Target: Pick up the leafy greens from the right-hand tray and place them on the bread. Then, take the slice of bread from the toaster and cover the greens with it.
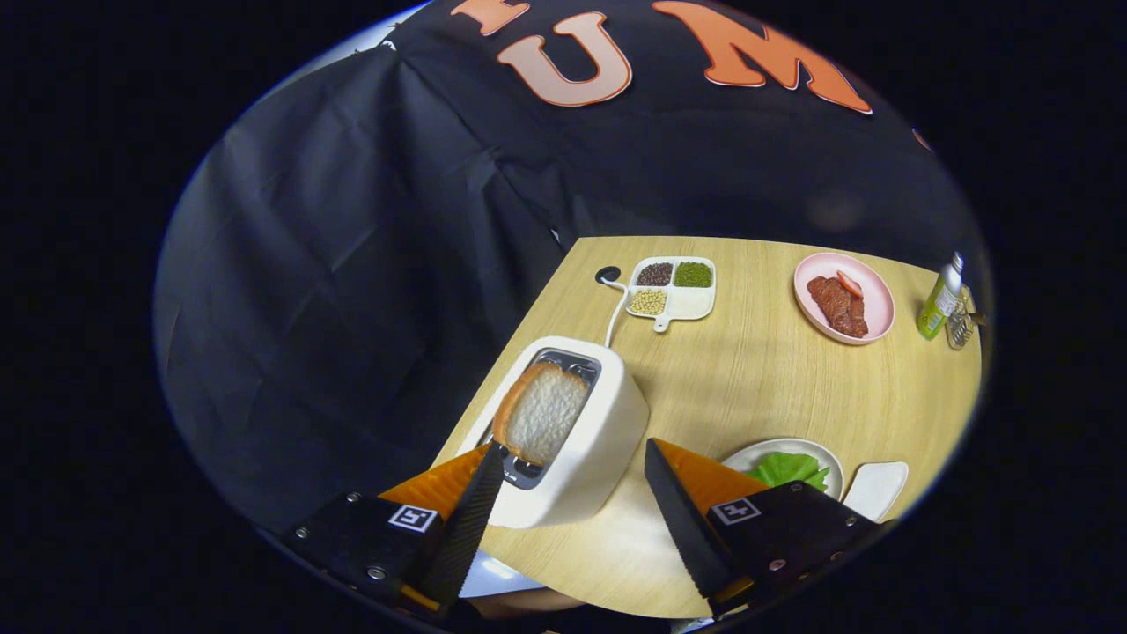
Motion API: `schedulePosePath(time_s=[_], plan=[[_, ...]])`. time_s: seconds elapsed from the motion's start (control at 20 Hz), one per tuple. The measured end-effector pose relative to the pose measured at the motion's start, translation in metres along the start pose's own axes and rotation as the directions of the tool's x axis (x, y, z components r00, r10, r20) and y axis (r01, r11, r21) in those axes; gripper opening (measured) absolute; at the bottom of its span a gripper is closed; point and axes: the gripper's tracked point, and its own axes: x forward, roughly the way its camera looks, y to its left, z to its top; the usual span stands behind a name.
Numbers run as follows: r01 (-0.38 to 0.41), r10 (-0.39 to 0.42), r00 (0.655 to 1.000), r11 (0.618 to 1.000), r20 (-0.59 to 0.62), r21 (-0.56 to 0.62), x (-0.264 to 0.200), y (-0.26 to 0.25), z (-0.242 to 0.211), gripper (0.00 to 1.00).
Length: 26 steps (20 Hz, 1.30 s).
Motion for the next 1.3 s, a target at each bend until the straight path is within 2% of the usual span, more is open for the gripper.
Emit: schedulePosePath(time_s=[0.35, 0.65, 0.85, 1.0, 1.15, 1.3], plan=[[-0.014, 0.014, 0.997, 1.0, -0.075, 0.01, 0.04, 0.034, 0.01, 0.95], [0.027, -0.024, 0.988, 0.999, -0.149, 0.02, 0.075, 0.032, 0.002, 0.83], [0.022, -0.01, 0.988, 0.997, -0.152, 0.079, 0.089, 0.03, 0.003, 0.66], [0.01, 0.004, 0.99, 0.995, -0.144, 0.095, 0.086, 0.027, 0.003, 0.48], [0.012, 0.001, 0.992, 0.995, -0.126, 0.104, 0.079, 0.022, 0.004, 0.38], [0.019, -0.009, 0.996, 0.993, -0.091, 0.115, 0.07, 0.012, 0.006, 0.17]])
